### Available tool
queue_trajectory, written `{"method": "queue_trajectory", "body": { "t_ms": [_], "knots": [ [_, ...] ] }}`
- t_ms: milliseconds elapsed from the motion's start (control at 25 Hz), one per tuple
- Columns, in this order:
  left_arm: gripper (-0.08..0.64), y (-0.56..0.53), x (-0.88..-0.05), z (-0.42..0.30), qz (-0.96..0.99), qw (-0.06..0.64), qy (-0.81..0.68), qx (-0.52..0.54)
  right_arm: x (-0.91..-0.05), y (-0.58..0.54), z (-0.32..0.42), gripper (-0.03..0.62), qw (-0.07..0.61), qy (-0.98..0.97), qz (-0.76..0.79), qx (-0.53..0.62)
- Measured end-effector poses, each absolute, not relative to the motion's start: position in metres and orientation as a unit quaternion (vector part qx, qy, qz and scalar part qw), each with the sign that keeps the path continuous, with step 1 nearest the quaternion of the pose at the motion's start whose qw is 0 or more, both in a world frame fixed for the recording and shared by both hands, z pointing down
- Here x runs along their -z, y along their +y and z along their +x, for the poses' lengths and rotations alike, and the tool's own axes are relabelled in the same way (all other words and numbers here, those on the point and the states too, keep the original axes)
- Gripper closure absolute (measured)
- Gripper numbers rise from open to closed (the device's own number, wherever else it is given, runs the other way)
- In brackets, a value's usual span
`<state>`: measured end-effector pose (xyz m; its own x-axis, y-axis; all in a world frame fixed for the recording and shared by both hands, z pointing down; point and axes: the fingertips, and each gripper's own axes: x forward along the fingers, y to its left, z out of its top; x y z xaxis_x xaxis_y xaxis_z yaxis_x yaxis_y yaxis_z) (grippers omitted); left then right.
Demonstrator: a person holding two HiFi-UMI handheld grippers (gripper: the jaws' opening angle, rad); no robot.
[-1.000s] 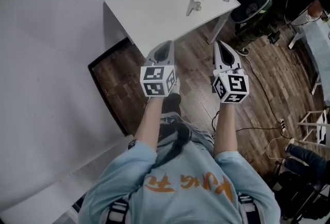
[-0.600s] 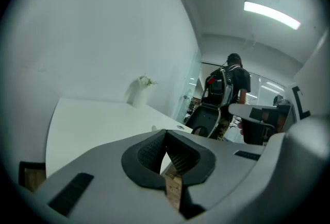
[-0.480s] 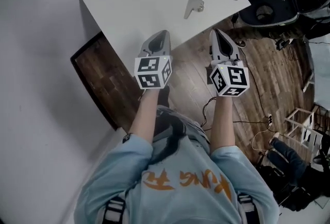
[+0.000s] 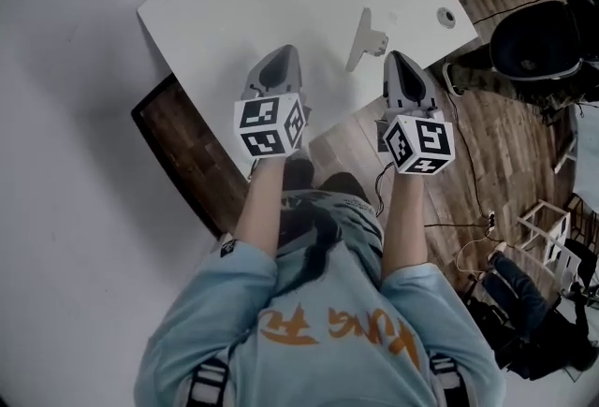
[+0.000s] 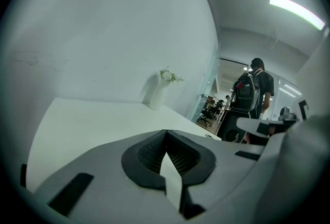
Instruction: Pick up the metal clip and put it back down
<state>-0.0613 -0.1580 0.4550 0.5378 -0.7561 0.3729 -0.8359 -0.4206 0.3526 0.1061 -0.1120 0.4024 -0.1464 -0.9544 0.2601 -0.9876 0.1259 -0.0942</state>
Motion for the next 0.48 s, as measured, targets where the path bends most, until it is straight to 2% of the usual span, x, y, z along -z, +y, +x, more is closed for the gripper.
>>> {"method": "queue_trajectory", "body": {
  "t_ms": [240,480],
  "knots": [
    [0.535,-0.167,-0.476,-0.005,0.853,0.28,-0.432,-0.087,-0.415,-0.115,0.152,0.58,0.076,-0.718,0.677,-0.14],
    [0.535,-0.17,-0.483,0.02,0.854,0.276,-0.428,-0.104,-0.443,-0.122,0.175,0.58,0.091,-0.718,0.667,-0.177]
  ]
}}
